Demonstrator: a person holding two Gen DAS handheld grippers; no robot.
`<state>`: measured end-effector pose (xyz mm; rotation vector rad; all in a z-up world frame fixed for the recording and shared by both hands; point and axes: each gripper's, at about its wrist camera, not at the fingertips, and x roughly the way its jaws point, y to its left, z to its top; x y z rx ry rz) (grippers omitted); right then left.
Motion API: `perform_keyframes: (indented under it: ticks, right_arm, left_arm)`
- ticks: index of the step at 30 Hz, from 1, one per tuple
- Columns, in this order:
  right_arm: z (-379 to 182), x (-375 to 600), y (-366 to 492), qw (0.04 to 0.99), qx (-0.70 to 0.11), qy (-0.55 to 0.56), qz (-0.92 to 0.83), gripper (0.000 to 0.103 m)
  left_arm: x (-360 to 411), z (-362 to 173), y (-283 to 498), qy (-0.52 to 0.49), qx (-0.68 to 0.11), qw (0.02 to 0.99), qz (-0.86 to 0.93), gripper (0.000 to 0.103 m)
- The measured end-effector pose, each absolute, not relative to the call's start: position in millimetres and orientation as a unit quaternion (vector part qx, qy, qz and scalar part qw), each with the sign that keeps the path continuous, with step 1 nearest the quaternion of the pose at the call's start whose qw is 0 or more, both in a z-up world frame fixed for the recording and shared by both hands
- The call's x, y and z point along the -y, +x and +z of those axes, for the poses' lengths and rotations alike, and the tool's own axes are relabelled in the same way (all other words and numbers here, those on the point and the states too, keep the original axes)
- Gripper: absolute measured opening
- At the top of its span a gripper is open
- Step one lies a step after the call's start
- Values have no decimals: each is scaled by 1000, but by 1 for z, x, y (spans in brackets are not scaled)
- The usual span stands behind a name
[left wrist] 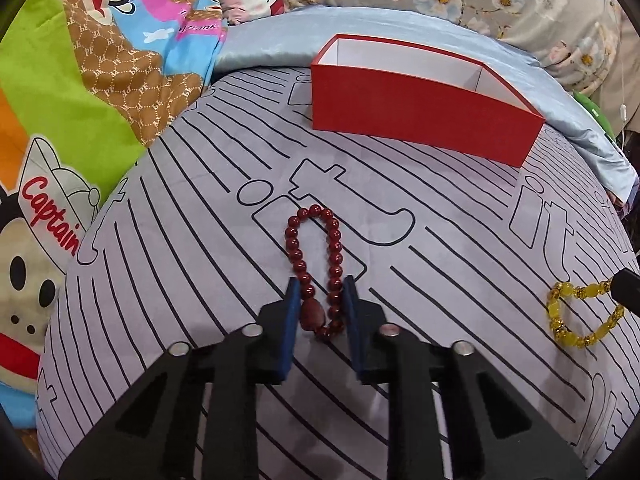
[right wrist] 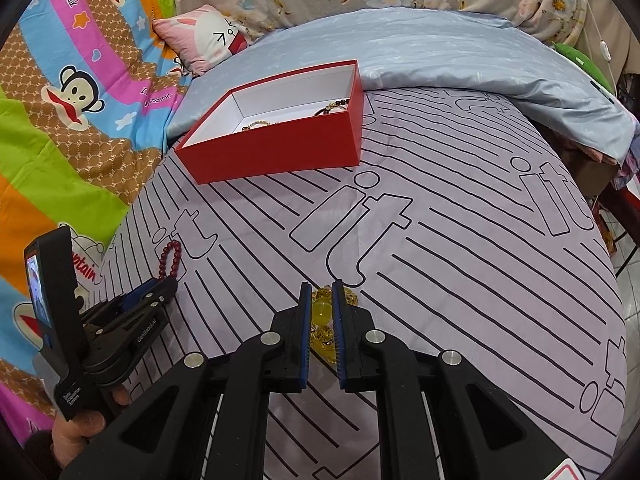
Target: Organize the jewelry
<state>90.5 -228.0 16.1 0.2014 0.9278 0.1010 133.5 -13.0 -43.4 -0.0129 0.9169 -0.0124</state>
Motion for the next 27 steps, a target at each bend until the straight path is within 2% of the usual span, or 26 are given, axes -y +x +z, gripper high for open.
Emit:
perform_keyframes:
  ticks: [1,4,18,19,21,22,23,27]
  right_arm:
    - [16,228,90,888,-446,97,49,10]
    - [16,227,91,889,-445,98,50,10]
    - [22,226,94,891,-439,104,54,10]
    - [21,226,94,890,-440,104,54,10]
    - [19,226,94,889,-442,104,54,10]
    - [18,226,94,889,-443,104,54,10]
    - [17,226,94,888,-444,105,54,10]
    - [13,224,96,886,-449,105,54,10]
  left_arm:
    - [13,-42,134,-7,-444,896,-9,17]
    - [16,-33,131,6,-431,902,-11,0]
    - [10,-1,133,-33,-422,905,-46,0]
    - [7,-5,132,-42,-429,901,-51,3]
    - [3,-12,129,-51,-435,898,-45,36]
    - [3,-15,127,-52,-432,900,-36,68]
    - [3,-17,125,-50,-428,902,-27,76]
    - [11,-26,128,-27,-432,901,-27,76]
